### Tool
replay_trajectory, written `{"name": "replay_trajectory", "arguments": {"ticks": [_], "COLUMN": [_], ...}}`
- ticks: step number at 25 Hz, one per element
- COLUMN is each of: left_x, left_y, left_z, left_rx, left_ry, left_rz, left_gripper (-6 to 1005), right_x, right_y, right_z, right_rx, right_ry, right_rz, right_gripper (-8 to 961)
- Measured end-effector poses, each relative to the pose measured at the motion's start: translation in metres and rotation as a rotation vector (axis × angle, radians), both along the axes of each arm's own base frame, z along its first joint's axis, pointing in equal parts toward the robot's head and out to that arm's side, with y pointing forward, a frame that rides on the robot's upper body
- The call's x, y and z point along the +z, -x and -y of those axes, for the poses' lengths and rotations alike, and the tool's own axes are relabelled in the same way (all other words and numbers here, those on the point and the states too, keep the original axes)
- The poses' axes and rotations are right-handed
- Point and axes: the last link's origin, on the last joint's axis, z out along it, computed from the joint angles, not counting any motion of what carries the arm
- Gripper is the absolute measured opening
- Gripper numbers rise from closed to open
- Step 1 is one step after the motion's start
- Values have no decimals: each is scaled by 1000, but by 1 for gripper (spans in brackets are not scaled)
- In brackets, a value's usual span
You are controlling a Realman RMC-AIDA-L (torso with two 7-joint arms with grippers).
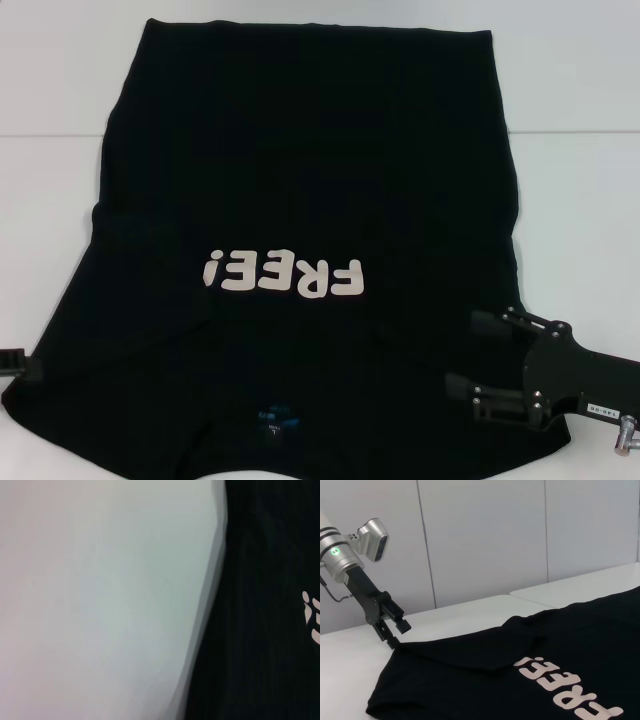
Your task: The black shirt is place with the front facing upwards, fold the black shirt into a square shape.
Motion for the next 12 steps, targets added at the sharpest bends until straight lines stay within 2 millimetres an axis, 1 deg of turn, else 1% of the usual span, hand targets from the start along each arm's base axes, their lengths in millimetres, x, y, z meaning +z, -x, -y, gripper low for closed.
{"name": "replay_trajectory", "arguments": {"ticks": [7, 12], "left_x": [-5, -9], "left_y": [-1, -6], "left_z": [-3, -6], "left_rx": [2, -10], "left_ry": [13, 24], "left_rz": [18, 28], "left_gripper": [906, 897], "right_x": [0, 0], "right_y": [1, 1], "right_z": [-1, -1], "right_rx": [-1, 1], "right_ry": [1, 2], "right_rz": [-1, -2], "right_gripper": [915, 915]}}
